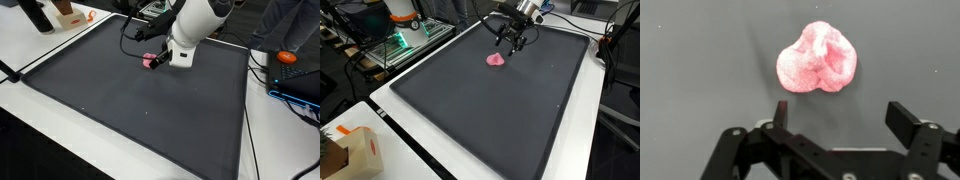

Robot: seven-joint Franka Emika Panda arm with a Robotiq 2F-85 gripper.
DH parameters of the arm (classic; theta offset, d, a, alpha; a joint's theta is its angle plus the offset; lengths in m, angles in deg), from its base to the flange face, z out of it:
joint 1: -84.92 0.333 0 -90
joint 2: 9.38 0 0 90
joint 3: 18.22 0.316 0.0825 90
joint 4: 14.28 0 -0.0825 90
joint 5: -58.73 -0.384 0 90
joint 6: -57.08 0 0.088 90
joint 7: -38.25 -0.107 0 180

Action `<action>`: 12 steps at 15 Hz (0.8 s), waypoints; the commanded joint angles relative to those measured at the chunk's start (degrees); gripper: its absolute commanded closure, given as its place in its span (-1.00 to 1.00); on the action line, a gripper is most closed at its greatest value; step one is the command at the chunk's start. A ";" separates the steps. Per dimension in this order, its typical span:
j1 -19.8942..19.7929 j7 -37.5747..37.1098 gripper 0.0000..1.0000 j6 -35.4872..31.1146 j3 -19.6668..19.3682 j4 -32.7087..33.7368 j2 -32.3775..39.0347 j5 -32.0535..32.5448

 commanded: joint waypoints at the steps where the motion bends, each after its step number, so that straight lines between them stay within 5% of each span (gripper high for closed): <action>1: -0.54 -5.75 -1.00 -1.20 -1.31 2.34 1.27 -1.66; 12: -3.71 -25.93 -1.00 -2.83 -5.54 8.15 3.73 -12.45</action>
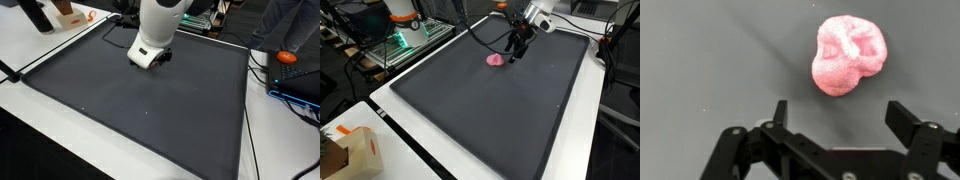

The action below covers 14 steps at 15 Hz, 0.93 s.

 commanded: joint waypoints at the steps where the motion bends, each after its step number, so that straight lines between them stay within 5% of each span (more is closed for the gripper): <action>1: -1.06 -6.66 -1.00 -1.07 -1.47 1.60 1.20 -4.07; 14: -8.00 -24.67 -1.00 -1.08 -7.11 -1.23 -1.07 -19.55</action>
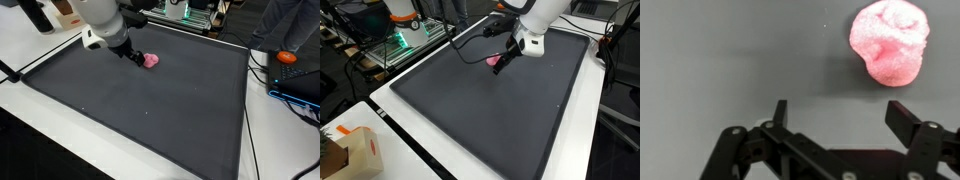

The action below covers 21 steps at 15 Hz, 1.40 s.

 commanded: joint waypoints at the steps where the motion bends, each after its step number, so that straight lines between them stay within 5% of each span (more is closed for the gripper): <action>1: -1.96 -4.86 -1.00 -0.88 -0.67 -3.12 -1.66 -6.11; 13: -6.04 -17.34 -1.00 -8.07 -3.27 -15.67 -8.93 -26.48; 21: -5.64 -19.91 -1.00 -13.27 -3.85 -21.99 -13.52 -29.61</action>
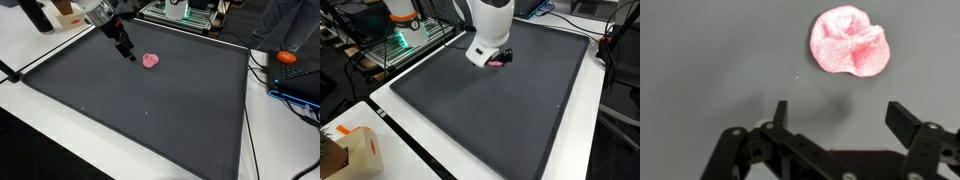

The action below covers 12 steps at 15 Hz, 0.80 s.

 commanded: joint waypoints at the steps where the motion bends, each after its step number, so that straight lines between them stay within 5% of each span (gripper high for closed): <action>1: 0.60 -0.86 -1.00 -2.47 -0.03 -4.41 -4.39 -0.99; 7: 2.98 -2.93 -1.00 -1.56 0.56 -6.33 -11.98 1.50; 12: 6.41 -9.56 -1.00 -0.92 1.31 -6.94 -18.47 9.63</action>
